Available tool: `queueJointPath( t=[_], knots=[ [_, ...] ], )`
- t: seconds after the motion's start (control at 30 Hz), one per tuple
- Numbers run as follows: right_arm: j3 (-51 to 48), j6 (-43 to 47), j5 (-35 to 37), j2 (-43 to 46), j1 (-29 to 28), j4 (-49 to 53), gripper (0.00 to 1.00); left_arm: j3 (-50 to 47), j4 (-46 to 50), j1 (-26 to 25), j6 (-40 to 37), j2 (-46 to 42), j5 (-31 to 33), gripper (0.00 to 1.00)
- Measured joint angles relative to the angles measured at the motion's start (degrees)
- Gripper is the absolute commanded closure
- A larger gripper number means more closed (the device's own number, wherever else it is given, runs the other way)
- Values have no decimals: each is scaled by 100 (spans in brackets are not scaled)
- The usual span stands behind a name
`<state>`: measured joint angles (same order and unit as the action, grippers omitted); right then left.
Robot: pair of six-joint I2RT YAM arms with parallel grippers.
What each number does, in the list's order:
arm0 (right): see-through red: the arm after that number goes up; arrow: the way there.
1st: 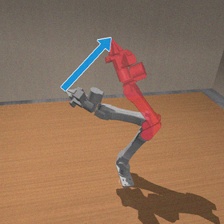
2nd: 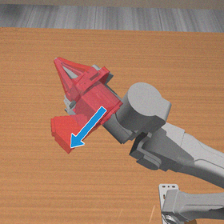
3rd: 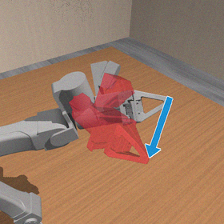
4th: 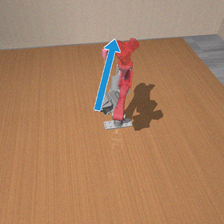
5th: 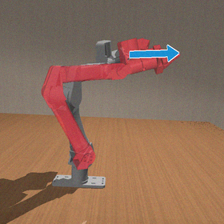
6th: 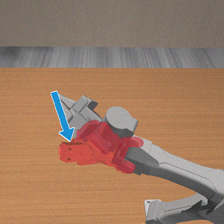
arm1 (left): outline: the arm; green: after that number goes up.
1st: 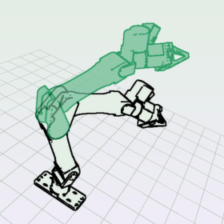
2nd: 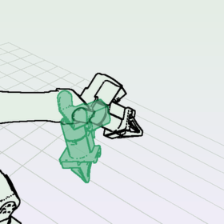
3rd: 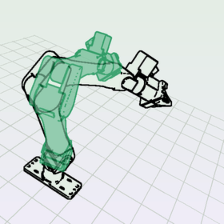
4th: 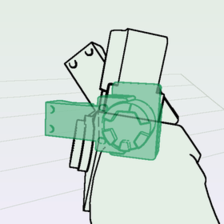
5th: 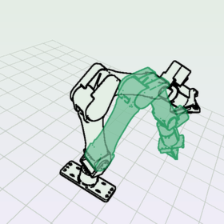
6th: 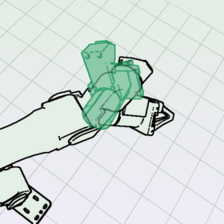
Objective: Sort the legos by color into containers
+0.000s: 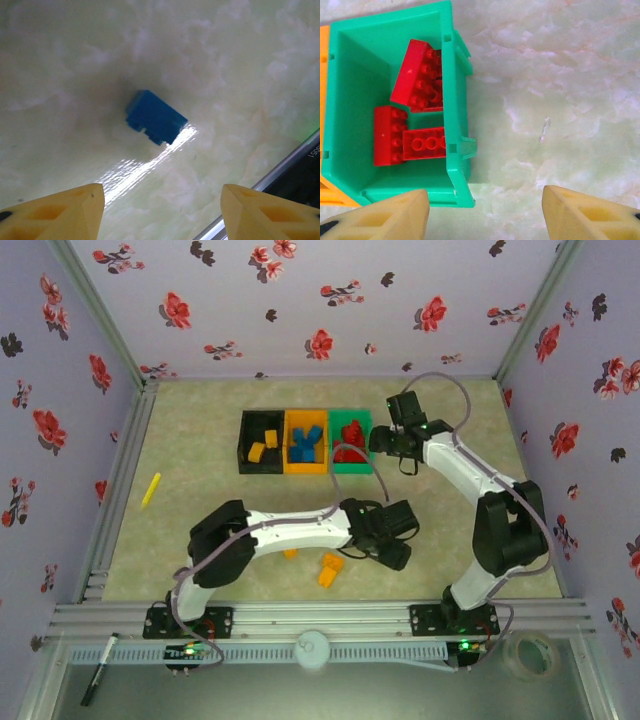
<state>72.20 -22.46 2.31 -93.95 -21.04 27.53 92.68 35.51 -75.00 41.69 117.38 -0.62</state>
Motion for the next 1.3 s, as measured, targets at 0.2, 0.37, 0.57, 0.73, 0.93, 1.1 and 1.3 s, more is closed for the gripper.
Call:
queueJointPath(
  t=[0.2,0.37,0.57,0.73,0.93,1.1,1.3],
  knots=[
    [-133,0,0,219,33,-72,38,568,345,-11,-7,474,-7,33],
    [-221,0,0,258,55,-72,38,940,588,-11,-48,804,-4,33],
    [-291,0,0,278,70,-74,37,1331,844,-11,-155,1167,74,34],
    [-310,0,0,289,81,-74,37,1576,1008,-9,-280,1416,129,39],
    [-369,0,0,289,87,-72,37,1770,1073,37,-420,1626,254,44],
    [-369,0,0,291,98,-72,37,1939,1193,72,-503,1705,365,48],
    [-369,0,0,310,109,-72,38,2022,1222,94,-608,1753,498,57]
  ],
)
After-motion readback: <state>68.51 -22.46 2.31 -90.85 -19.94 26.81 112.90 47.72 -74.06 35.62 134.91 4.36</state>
